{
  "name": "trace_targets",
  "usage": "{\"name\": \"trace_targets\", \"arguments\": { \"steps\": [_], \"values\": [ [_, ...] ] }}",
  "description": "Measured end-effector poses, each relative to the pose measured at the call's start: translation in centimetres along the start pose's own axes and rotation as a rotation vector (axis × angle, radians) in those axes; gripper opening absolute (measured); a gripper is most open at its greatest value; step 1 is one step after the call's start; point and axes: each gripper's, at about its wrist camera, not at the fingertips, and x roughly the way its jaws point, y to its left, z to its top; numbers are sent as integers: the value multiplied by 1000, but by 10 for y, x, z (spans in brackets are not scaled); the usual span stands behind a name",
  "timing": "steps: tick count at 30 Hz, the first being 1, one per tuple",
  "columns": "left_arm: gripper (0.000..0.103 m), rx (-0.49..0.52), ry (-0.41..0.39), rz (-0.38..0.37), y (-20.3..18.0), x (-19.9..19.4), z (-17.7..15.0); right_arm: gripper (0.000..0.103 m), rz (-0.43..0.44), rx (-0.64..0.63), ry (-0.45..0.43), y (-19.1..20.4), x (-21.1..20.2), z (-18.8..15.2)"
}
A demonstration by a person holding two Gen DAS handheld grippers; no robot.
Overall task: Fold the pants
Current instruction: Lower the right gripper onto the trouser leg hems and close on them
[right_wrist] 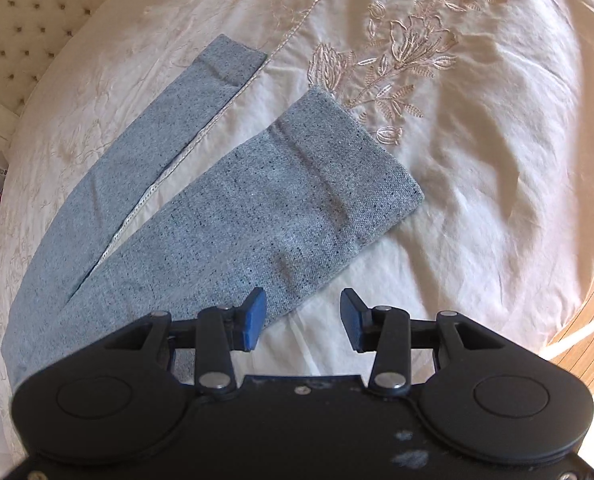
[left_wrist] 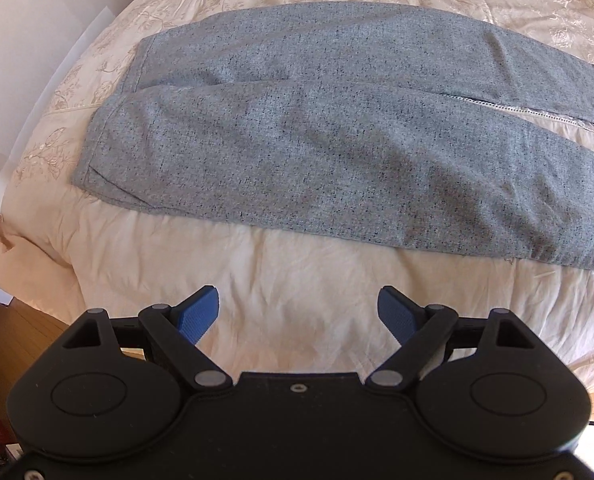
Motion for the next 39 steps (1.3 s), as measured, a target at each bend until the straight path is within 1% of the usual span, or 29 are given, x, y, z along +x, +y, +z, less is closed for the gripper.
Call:
{"name": "trace_targets", "arguments": {
  "steps": [3, 5, 8, 9, 10, 11, 12, 15, 17, 18, 22, 24, 26, 28, 32, 36, 39],
  "values": [
    [87, -26, 18, 14, 2, 4, 1, 44, -6, 76, 22, -7, 17, 14],
    [87, -39, 22, 19, 3, 7, 3, 44, 0, 101, 22, -7, 24, 24],
    [87, -47, 22, 27, 1, 10, 6, 42, 39, 73, 30, 6, 31, 45],
    [87, -48, 22, 28, 0, 10, 7, 35, 69, 39, 12, 16, 27, 50],
    [87, -51, 20, 27, -1, 11, 8, 25, 90, 6, -5, 23, 25, 56],
    [87, -53, 19, 25, -2, 11, 9, 22, 100, -19, -16, 29, 23, 61],
    [87, -55, 17, 23, -3, 11, 10, 22, 101, -42, -25, 37, 20, 66],
    [87, -49, 18, 18, -9, 12, 13, 22, 102, -42, -31, 40, 20, 75],
    [87, -45, 19, 13, -12, 13, 14, 24, 78, -21, -19, 35, 17, 74],
    [87, -45, 20, 11, -13, 13, 14, 24, 61, -13, -11, 28, 11, 65],
    [87, -44, 29, 8, -17, 14, 14, 24, 1, 7, 26, 6, 7, 43],
    [87, -41, 32, 9, -17, 15, 14, 24, -9, 11, 35, -6, 7, 30],
    [87, -36, 36, 8, -18, 16, 15, 25, 2, 41, 52, -15, 10, 23],
    [87, -32, 35, 11, -18, 15, 15, 28, 25, 90, 65, -22, 17, 19],
    [87, -22, 27, 16, -19, 13, 15, 29, 85, 185, 32, -28, 30, 15],
    [87, -21, 16, 25, -19, 9, 14, 30, 127, 201, 8, -25, 32, 19],
    [87, -32, 18, 26, -18, 8, 12, 30, 142, 196, -30, -23, 30, 26]
  ]
}}
